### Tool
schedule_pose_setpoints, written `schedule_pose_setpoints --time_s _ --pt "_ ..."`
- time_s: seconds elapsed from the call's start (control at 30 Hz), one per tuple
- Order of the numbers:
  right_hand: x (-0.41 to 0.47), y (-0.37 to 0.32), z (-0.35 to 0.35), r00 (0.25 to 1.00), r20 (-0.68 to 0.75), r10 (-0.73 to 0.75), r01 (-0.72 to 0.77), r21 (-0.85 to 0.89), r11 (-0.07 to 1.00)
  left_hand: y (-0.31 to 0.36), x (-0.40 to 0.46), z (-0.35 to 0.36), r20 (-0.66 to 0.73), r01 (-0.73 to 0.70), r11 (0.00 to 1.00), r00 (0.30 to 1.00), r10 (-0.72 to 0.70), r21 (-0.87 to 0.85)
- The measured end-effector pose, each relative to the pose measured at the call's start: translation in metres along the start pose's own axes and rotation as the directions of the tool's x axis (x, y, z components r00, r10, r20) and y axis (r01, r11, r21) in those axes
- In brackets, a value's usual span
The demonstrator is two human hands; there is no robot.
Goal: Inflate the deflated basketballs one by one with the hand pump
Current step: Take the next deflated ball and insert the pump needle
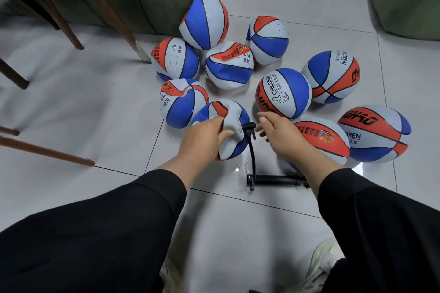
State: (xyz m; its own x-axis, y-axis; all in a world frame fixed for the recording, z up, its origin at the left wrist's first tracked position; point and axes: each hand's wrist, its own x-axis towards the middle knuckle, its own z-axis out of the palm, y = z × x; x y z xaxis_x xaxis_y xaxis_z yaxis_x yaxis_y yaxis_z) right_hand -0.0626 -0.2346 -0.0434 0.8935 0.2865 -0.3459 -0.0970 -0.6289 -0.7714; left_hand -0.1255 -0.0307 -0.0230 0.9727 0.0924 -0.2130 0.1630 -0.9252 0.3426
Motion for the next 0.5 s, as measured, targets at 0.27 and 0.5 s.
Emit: schedule_pose_setpoints --time_s 0.27,0.5 --pt "-0.041 0.067 -0.015 0.988 0.052 0.143 -0.127 -0.247 0.961 0.011 0.011 0.014 0.043 -0.033 0.999 0.999 0.032 0.011" --pt "-0.066 0.125 0.005 0.968 0.184 0.172 -0.056 -0.507 0.86 0.012 0.021 0.049 0.131 -0.021 1.0 0.991 0.022 -0.003"
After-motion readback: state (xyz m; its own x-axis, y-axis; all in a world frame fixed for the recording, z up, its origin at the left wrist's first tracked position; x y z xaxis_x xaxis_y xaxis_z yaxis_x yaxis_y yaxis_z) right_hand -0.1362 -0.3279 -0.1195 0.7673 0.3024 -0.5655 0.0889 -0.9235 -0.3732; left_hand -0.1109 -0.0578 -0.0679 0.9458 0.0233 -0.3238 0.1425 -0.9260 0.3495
